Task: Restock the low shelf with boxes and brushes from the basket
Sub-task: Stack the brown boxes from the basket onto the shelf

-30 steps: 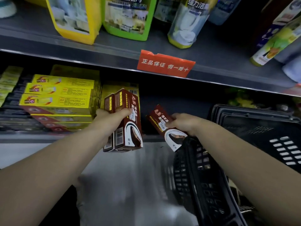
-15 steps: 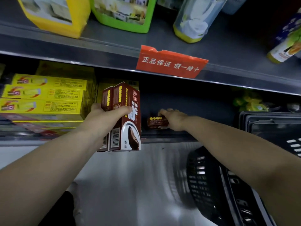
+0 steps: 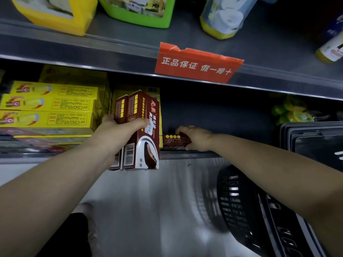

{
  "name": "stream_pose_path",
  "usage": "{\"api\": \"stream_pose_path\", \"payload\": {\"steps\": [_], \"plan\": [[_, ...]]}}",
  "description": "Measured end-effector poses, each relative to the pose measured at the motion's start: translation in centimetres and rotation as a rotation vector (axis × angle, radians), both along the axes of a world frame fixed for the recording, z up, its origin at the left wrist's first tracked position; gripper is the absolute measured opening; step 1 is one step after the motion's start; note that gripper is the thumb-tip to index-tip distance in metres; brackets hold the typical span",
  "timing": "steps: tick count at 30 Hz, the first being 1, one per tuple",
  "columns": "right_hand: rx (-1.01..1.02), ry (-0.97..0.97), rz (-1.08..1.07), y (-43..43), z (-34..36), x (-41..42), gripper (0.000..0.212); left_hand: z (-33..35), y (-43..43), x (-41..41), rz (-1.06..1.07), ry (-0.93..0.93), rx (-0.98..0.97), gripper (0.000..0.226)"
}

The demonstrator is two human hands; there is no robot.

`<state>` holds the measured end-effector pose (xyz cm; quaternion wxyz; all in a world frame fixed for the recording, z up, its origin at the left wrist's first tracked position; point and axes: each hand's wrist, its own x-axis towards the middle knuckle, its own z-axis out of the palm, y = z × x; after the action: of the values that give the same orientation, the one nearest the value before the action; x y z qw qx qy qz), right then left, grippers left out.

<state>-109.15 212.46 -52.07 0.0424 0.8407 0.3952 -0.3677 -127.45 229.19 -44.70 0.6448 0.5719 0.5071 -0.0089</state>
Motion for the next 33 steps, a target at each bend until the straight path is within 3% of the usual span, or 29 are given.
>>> {"api": "stream_pose_path", "payload": {"steps": [2, 4, 5, 7, 9, 10, 13, 16, 18, 21, 23, 29, 33], "plan": [[-0.039, -0.076, 0.073, 0.4, 0.9, -0.4, 0.060, 0.0, 0.0, 0.0, 0.005, -0.009, -0.024, 0.075], [0.058, -0.143, 0.071, 1.3, 2.7, -1.2, 0.053, 0.1, -0.1, 0.1, 0.017, -0.015, -0.053, 0.078], [0.169, -0.071, -0.048, 1.9, 3.9, -1.7, 0.045, 0.2, -0.2, 0.2, 0.028, -0.020, -0.072, 0.078], [0.379, 0.331, -0.412, 3.0, 6.5, -3.4, 0.033, 0.2, -0.4, 0.2, 0.047, -0.042, -0.126, 0.078], [0.429, 0.776, -0.656, 3.4, 8.4, -5.1, 0.028, 0.5, -0.7, 0.3, 0.028, -0.087, -0.181, 0.081], [0.432, 0.876, -0.687, 3.4, 8.7, -5.8, 0.024, 0.6, -0.9, 0.3, 0.005, -0.109, -0.196, 0.086], [0.434, 0.941, -0.717, 3.4, 8.8, -7.0, 0.018, 1.2, -1.4, 0.4, -0.010, -0.133, -0.215, 0.096], [0.493, 0.983, -0.831, 2.9, 9.3, -5.9, 0.018, 1.3, -1.4, 0.5, 0.100, -0.090, -0.206, 0.056], [0.561, 0.785, -0.843, 2.5, 9.6, -4.2, 0.017, 1.0, -1.4, 0.6, 0.158, -0.072, -0.136, 0.032], [0.313, -0.151, -0.272, 1.2, 8.9, -0.7, 0.048, 0.5, -1.1, 0.8, 0.169, -0.068, -0.052, 0.037], [0.168, -0.453, -0.040, 0.5, 7.7, 1.0, 0.060, 0.0, -0.8, 0.9, 0.166, -0.065, -0.011, 0.044], [-0.141, -0.272, 0.106, 0.7, 2.5, 2.2, 0.054, -0.2, -0.8, 1.2, 0.164, -0.080, -0.005, 0.044], [-0.151, -0.052, 0.001, 0.3, 1.2, 2.2, 0.065, -0.2, -0.8, 1.2, 0.164, -0.101, -0.002, 0.043]]}}
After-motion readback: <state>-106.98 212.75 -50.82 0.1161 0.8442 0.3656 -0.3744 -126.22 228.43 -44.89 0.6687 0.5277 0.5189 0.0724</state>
